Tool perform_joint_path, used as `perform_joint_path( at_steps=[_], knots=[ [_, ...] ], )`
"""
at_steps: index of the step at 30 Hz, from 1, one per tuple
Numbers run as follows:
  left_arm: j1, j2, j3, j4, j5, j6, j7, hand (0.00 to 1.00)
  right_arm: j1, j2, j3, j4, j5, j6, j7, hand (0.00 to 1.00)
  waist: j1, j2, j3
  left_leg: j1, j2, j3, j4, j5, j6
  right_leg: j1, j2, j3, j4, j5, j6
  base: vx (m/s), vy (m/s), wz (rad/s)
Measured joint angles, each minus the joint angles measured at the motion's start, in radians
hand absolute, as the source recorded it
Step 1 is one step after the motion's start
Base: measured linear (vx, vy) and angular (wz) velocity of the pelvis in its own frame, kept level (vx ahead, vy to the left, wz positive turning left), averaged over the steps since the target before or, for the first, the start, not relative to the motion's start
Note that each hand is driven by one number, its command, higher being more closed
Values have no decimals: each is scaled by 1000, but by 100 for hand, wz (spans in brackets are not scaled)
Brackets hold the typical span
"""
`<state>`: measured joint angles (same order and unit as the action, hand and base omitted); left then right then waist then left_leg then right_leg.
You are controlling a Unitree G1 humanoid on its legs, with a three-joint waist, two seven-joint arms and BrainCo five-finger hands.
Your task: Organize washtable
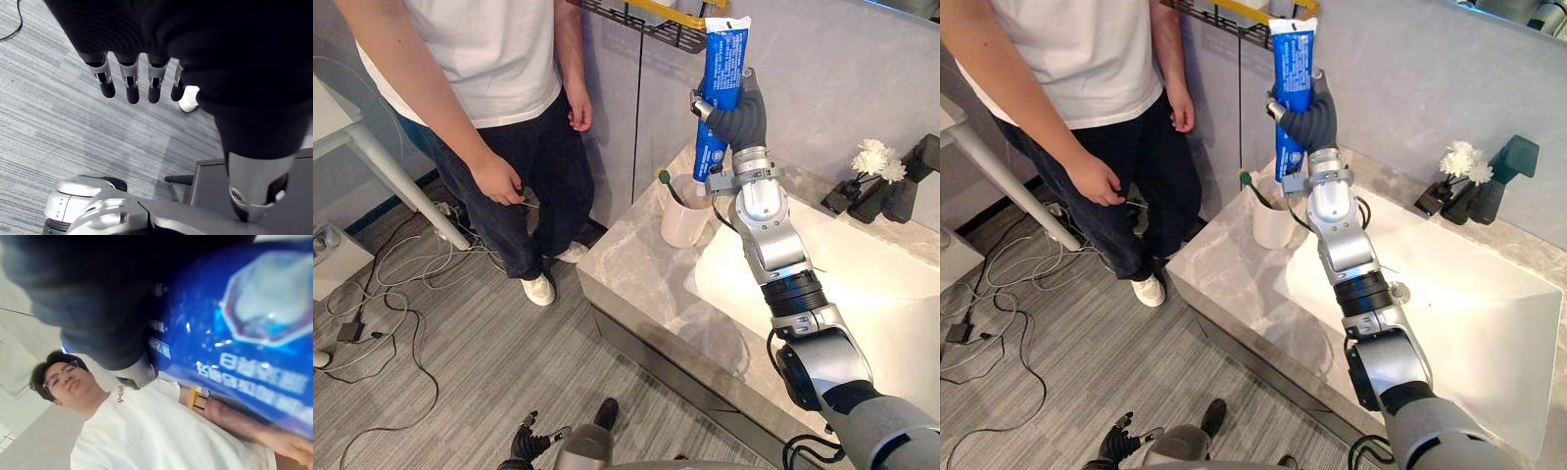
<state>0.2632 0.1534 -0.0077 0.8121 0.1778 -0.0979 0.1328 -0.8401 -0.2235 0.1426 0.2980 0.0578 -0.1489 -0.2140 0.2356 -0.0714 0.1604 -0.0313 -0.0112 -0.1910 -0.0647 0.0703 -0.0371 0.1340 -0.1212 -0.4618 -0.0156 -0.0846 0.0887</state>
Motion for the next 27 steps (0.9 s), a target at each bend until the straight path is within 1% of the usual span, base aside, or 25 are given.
perform_joint_path(
  at_steps=[11,17,22,23,27],
  knots=[
    [-1,-10,0,-8,-10,0,2,0,1,5,2,0,-12,1,0,100,-1,19,26,-8,2,-4,5,0,0,-18,-3,0,33,-20,-2,0,0,0],
    [-2,-11,1,-22,-11,0,2,0,36,22,1,0,-22,1,-1,100,-1,21,54,-8,1,-8,5,0,0,-20,-6,-3,45,-27,-3,-5,0,1],
    [-2,-11,1,-26,-11,0,1,0,66,39,-10,-3,-31,0,-2,100,-2,21,56,-15,-1,-12,9,0,0,-34,-14,-5,67,-39,-3,-6,2,2],
    [-2,-11,1,-26,-11,0,1,0,67,40,-10,-3,-31,0,-2,0,-2,21,57,-15,-2,-11,9,0,0,-34,-14,-5,67,-39,-3,0,0,0],
    [-2,-11,1,-26,-10,0,0,0,82,42,-10,-3,-32,0,-2,0,-1,21,57,-15,-3,-12,11,0,0,-34,-16,-5,70,-39,-3,-8,2,0]
  ],
)
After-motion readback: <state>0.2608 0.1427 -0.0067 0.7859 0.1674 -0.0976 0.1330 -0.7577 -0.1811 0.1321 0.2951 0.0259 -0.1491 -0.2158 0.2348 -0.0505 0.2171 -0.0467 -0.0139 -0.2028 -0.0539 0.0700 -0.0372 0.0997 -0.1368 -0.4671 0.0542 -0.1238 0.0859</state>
